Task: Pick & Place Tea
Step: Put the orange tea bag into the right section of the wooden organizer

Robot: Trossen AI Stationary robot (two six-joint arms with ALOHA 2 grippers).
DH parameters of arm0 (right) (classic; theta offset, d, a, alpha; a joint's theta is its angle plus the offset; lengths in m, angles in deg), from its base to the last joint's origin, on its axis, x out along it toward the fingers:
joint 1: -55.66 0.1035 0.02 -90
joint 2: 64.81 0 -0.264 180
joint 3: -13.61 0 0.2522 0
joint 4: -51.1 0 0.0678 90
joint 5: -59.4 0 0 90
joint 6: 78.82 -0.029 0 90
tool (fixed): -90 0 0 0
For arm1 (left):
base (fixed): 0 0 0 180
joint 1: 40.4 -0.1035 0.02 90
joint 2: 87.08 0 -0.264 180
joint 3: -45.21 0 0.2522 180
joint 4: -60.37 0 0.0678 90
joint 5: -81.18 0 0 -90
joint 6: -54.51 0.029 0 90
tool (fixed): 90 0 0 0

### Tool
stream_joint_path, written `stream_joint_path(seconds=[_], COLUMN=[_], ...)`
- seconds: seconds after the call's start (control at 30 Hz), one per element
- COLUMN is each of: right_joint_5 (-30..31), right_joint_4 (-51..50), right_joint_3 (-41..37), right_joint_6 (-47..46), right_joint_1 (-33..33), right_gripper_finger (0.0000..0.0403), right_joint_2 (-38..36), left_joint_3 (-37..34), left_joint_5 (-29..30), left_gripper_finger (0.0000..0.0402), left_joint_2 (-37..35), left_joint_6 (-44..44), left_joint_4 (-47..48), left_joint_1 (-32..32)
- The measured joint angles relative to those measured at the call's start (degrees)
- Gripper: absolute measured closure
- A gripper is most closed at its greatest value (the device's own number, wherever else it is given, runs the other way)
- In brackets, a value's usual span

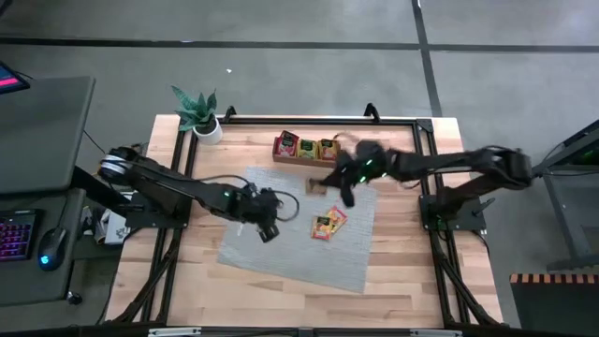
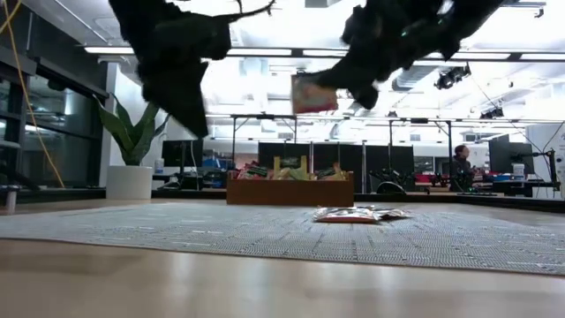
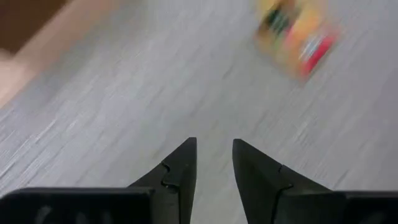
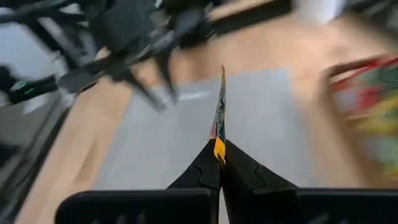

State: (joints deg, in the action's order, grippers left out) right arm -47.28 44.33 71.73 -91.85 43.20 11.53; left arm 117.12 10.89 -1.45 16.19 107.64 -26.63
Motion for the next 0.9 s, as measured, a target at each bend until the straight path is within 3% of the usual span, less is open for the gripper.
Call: stream_joint_path(seconds=[0.17,0.3,0.63,0.9], right_joint_5=[1.4,-0.7,-3.5,-7.0], right_joint_4=[-5.6,-5.4,2.1,4.7], right_joint_3=[0.1,0.1,0.1,1.0], right_joint_6=[3.6,5.6,8.3,6.9], right_joint_1=[-8.6,-14.4,-21.9,-24.7], right_gripper_finger=[0.0402,0.0402,0.0402,0.0402], right_joint_2=[-9.8,-11.3,0.5,11.5], left_joint_3=[-15.2,-23.7,-30.7,-30.9], left_joint_5=[-6.3,-14.7,-44.5,-62.0], left_gripper_finger=[0.0306,0.0307,0.0307,0.0307], left_joint_2=[-10.6,-15.8,-17.5,-17.6], left_joint_6=[3.6,7.4,14.2,15.8], left_joint_4=[-20.5,-34.3,-53.3,-54.1], left_joint_1=[-5.1,-11.1,-31.9,-42.3])
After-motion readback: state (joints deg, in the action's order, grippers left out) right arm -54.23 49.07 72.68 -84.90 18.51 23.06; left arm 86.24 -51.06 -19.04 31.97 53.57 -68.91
